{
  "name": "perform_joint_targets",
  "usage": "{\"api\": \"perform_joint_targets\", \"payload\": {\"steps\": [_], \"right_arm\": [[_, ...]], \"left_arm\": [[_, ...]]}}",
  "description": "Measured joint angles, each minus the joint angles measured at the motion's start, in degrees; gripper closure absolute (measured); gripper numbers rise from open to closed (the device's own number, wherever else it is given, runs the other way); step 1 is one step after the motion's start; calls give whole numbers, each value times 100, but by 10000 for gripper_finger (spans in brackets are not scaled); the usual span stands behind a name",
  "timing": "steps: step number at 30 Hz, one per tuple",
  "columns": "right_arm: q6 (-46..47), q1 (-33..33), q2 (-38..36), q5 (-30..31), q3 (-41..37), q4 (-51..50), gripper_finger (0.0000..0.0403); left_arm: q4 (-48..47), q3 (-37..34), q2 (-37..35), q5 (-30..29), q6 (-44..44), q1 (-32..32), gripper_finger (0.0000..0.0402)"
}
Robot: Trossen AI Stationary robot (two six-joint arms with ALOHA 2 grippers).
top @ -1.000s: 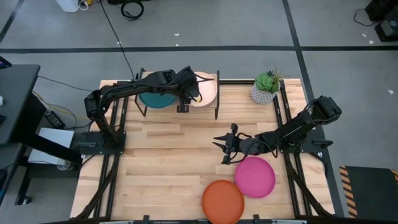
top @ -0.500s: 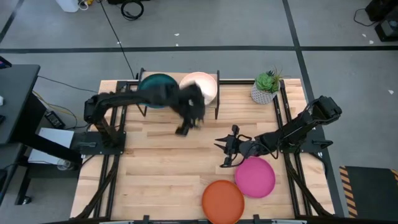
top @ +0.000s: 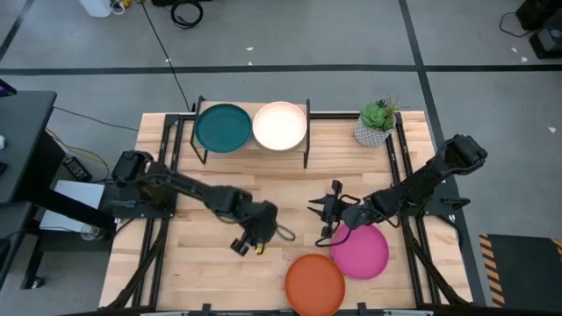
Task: Place and stack plates onto a shelf
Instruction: Stack the orange plate on top of the dark blue plate on the shelf
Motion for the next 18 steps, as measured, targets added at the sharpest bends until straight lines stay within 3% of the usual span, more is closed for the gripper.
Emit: {"api": "perform_joint_targets", "payload": {"steps": [3, 7, 14, 18], "right_arm": [[56, -185, 2, -1080, 203, -462, 306], [665, -483, 74, -2648, 971, -1833, 306], [947, -633, 859, -4318, 2276, -3330, 300], [938, -517, 1414, -4865, 2946, -4001, 292]], "left_arm": [[702, -567, -25, -61, -106, -229, 249], [1629, -1331, -94, -338, -205, -335, 249], [2156, -2013, -469, -734, -652, -428, 249], [2712, -2547, -919, -973, -838, -646, 249]]}}
